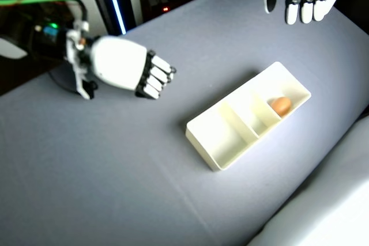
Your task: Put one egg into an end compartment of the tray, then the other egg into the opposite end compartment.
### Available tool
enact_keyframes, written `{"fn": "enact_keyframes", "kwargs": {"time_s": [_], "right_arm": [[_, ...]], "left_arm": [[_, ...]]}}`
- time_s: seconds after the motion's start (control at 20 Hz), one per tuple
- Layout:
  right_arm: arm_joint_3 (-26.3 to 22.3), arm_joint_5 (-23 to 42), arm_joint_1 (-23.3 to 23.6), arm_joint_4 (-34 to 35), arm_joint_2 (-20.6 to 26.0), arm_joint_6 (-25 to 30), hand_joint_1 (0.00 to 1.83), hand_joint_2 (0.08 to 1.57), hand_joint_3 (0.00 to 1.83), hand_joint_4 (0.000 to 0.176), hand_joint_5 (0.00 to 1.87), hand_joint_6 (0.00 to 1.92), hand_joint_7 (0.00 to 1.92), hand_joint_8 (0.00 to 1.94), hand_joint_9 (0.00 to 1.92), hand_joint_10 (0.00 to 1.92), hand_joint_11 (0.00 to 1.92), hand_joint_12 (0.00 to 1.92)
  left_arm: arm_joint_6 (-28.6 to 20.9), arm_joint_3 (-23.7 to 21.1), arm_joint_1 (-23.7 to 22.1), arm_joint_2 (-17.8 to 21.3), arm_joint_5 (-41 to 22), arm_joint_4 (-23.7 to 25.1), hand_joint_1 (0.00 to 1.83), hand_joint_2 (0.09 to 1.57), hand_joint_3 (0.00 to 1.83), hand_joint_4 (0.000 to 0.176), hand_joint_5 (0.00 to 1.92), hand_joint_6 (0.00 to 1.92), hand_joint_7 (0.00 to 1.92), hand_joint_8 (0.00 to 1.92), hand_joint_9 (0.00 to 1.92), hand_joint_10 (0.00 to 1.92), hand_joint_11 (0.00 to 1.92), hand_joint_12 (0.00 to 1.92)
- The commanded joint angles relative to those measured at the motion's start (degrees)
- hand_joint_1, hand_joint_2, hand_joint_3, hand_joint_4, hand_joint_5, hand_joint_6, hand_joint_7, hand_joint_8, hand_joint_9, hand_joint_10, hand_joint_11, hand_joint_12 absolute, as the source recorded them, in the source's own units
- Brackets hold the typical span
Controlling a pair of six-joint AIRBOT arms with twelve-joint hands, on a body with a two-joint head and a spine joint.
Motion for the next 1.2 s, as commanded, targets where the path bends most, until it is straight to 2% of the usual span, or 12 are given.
{"fn": "enact_keyframes", "kwargs": {"time_s": [0.0,0.05,0.3,0.4,0.5,0.55,0.6,0.65,0.75,0.85,1.0,1.15], "right_arm": [[-0.33,9.68,1.74,-0.24,0.71,0.22,1.35,1.23,0.0,0.0,0.74,1.07,0.85,1.36,0.69,1.74,0.7,1.92],[-0.11,9.9,3.05,-0.29,0.9,0.18,1.23,1.22,0.0,0.0,0.74,1.11,0.85,1.52,0.98,1.8,1.01,1.92],[4.97,6.47,12.69,1.1,-1.81,-1.62,1.17,1.31,0.01,0.0,0.63,1.25,0.67,1.81,0.86,1.92,0.93,1.92],[7.85,2.61,16.31,3.34,-3.9,-4.43,1.13,1.34,0.01,0.0,0.62,1.6,0.55,1.57,0.43,1.51,0.3,1.9],[9.65,-0.31,18.98,5.45,-5.33,-7.37,1.11,1.32,0.0,0.0,0.63,1.45,0.62,1.66,0.55,1.64,0.48,1.92],[11.42,-2.54,20.62,6.22,-6.65,-7.89,1.16,1.32,0.0,0.0,0.61,1.33,0.68,1.75,0.9,1.86,0.94,1.92],[12.9,-3.98,21.61,6.63,-7.78,-7.89,1.1,1.29,0.0,0.0,0.67,1.42,1.17,1.9,1.4,1.91,1.47,1.92],[14.3,-5.98,22.38,7.93,-8.89,-8.76,1.08,1.29,0.0,0.0,0.67,1.45,1.23,1.93,1.44,1.92,1.53,1.92],[15.9,-7.95,22.96,10.12,-10.2,-10.86,1.18,1.28,0.0,0.0,0.54,1.48,0.83,1.44,0.76,1.53,0.78,1.9],[16.84,-9.93,23.42,11.85,-11.22,-13.12,0.87,1.2,0.0,0.0,0.14,0.64,0.32,0.56,0.28,1.06,0.15,1.83],[17.17,-11.7,23.6,14.15,-11.59,-16.44,0.6,1.15,0.0,0.0,0.01,0.18,0.1,0.13,0.0,0.41,0.0,1.58],[15.71,-10.93,23.6,14.48,-10.04,-16.43,0.49,1.13,0.0,0.0,0.0,0.0,0.0,0.0,0.0,0.0,0.0,0.1]], "left_arm": [[0.1,-0.22,0.13,0.67,-7.53,-0.99,0.77,1.3,0.0,0.0,0.65,0.03,0.59,0.02,0.41,0.13,0.0,1.22],[0.1,-0.3,0.66,0.66,-7.56,-1.39,0.78,1.31,0.0,0.0,0.61,0.01,0.59,0.01,0.43,0.13,0.0,1.25],[-0.12,-0.75,3.78,0.29,-8.19,-3.59,0.78,1.31,0.0,0.0,0.5,0.0,0.53,0.0,0.38,0.15,0.0,1.25],[-0.96,-0.71,5.05,0.06,-8.09,-4.03,0.82,1.3,0.0,0.0,0.43,0.0,0.54,0.0,0.26,0.47,0.0,1.24],[-1.26,-0.72,5.7,-0.24,-8.1,-4.26,0.91,1.28,0.0,0.0,0.39,0.0,0.52,0.0,0.2,0.59,0.0,1.22],[-1.46,-0.7,6.03,-0.44,-8.2,-4.41,0.89,1.29,0.0,0.0,0.38,0.0,0.52,0.0,0.19,0.6,0.0,1.23],[-1.61,-0.61,6.16,-0.65,-8.26,-4.47,0.84,1.3,0.01,0.0,0.38,0.0,0.49,0.0,0.17,0.59,0.0,1.22],[-1.81,-0.52,6.19,-0.88,-8.3,-4.48,0.84,1.3,0.0,0.0,0.39,0.0,0.5,0.0,0.18,0.6,0.0,1.24],[-2.17,-0.46,6.18,-1.06,-8.41,-4.48,0.8,1.3,0.0,0.0,0.4,0.0,0.51,0.01,0.17,0.69,0.0,1.3],[-2.5,-0.44,6.19,-1.11,-8.92,-4.47,0.8,1.3,0.0,0.01,0.39,0.0,0.5,0.0,0.15,0.7,0.0,1.29],[-2.76,-0.46,6.3,-1.07,-9.25,-4.72,0.78,1.28,0.0,0.0,0.4,0.0,0.49,0.0,0.18,0.62,0.0,1.29],[-3.55,-0.51,6.64,-1.17,-9.68,-4.82,0.62,1.28,0.0,0.008,0.39,0.0,0.44,0.0,0.2,0.5,0.0,1.25]]}}
